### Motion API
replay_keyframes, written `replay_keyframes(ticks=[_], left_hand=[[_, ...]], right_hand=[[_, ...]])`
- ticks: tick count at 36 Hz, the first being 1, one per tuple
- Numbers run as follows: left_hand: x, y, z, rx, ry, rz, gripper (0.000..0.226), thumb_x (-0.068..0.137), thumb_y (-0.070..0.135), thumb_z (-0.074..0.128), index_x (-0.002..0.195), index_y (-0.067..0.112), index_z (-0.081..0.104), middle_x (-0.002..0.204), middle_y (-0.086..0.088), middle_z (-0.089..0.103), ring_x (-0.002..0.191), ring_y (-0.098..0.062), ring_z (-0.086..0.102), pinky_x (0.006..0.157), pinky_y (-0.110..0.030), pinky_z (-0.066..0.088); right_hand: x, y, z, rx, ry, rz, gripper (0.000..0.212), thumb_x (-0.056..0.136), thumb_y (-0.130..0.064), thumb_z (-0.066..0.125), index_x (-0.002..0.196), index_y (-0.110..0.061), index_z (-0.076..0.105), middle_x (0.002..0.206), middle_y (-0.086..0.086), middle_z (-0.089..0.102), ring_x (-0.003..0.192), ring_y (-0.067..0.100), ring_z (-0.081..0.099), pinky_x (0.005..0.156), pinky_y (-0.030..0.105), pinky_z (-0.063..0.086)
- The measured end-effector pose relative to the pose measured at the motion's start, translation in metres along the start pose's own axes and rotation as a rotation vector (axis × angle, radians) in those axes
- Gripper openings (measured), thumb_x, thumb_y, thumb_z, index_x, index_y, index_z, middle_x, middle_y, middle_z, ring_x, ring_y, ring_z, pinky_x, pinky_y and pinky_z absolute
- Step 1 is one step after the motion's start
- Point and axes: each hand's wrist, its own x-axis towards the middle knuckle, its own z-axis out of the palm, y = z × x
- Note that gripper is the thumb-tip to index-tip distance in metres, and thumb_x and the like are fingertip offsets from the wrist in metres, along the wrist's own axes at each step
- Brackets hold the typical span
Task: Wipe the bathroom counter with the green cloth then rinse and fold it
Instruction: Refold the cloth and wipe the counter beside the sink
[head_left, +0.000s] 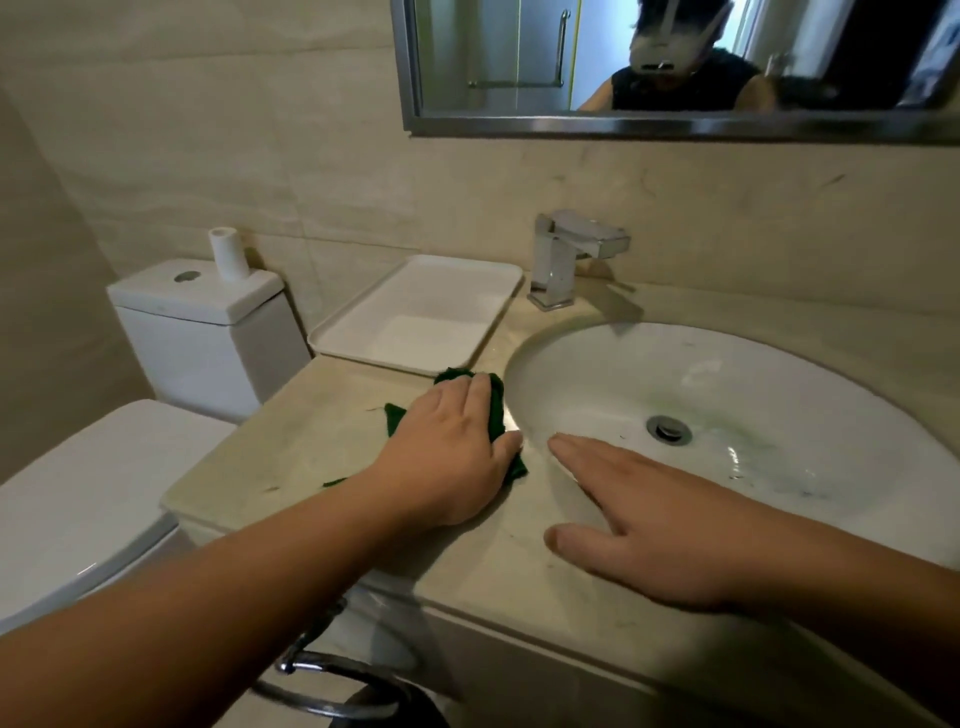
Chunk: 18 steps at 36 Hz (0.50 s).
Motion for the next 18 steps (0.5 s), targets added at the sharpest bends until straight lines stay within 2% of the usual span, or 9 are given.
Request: replay_keyframes(ticks=[3,5,7,9,11,14,16,18], left_hand=[[0.016,0.025,0.005,-0.029,0.026,0.067,0.063,0.109,0.048,0.038,0.160,0.012,0.034,0.160,-0.013,0.043,0.148,-0.029,0.037,0.125,-0.040,0.024],[0.025,0.045,0.006,-0.107,0.027,0.123,0.047,0.110,0.042,0.041,0.149,0.015,0.049,0.143,-0.010,0.057,0.134,-0.028,0.050,0.115,-0.040,0.037],[0.027,0.065,0.003,-0.235,0.020,0.171,0.036,0.111,0.038,0.043,0.137,0.018,0.056,0.127,-0.006,0.061,0.120,-0.026,0.056,0.105,-0.038,0.045],[0.018,0.081,-0.004,-0.358,0.028,0.236,0.029,0.112,0.036,0.044,0.133,0.020,0.057,0.121,-0.001,0.058,0.113,-0.019,0.055,0.102,-0.037,0.047],[0.000,0.093,-0.013,-0.372,0.062,0.362,0.029,0.111,0.039,0.044,0.135,0.025,0.053,0.121,0.007,0.053,0.111,-0.012,0.051,0.103,-0.033,0.046],[-0.039,0.108,-0.020,-0.298,0.047,0.657,0.036,0.110,0.045,0.044,0.142,0.029,0.048,0.129,0.009,0.051,0.116,-0.010,0.047,0.103,-0.030,0.042],[-0.057,0.119,-0.011,-0.121,-0.010,0.818,0.048,0.110,0.051,0.041,0.153,0.027,0.041,0.143,0.004,0.048,0.128,-0.014,0.044,0.110,-0.032,0.039],[-0.064,0.132,0.007,0.075,0.020,0.907,0.057,0.110,0.057,0.037,0.158,0.027,0.036,0.150,0.000,0.045,0.133,-0.021,0.042,0.111,-0.039,0.038]], right_hand=[[-0.024,0.010,-0.011,0.024,0.027,0.062,0.076,0.102,-0.065,0.042,0.165,-0.041,0.009,0.172,-0.020,0.017,0.151,0.000,0.024,0.114,0.018,0.021],[-0.038,0.014,-0.017,0.035,0.042,0.080,0.060,0.105,-0.055,0.043,0.160,-0.045,0.023,0.166,-0.019,0.032,0.142,0.002,0.037,0.108,0.019,0.031],[-0.051,0.022,-0.021,0.020,0.062,0.099,0.050,0.106,-0.046,0.041,0.155,-0.045,0.033,0.161,-0.016,0.041,0.136,0.005,0.045,0.109,0.024,0.037],[-0.062,0.037,-0.025,-0.030,0.073,0.140,0.046,0.107,-0.038,0.038,0.153,-0.040,0.042,0.158,-0.012,0.047,0.136,0.008,0.048,0.111,0.028,0.040],[-0.071,0.057,-0.028,-0.076,0.102,0.187,0.044,0.107,-0.032,0.038,0.149,-0.034,0.052,0.153,-0.009,0.054,0.134,0.011,0.052,0.112,0.031,0.043],[-0.084,0.090,-0.030,-0.073,0.183,0.253,0.039,0.107,-0.027,0.040,0.141,-0.030,0.060,0.144,-0.007,0.062,0.126,0.012,0.057,0.107,0.033,0.046],[-0.090,0.108,-0.027,-0.078,0.219,0.283,0.037,0.107,-0.025,0.041,0.138,-0.028,0.062,0.142,-0.005,0.064,0.124,0.014,0.058,0.104,0.033,0.046],[-0.094,0.120,-0.022,-0.066,0.236,0.299,0.037,0.107,-0.024,0.040,0.138,-0.025,0.062,0.142,-0.004,0.064,0.125,0.015,0.057,0.104,0.033,0.045]])
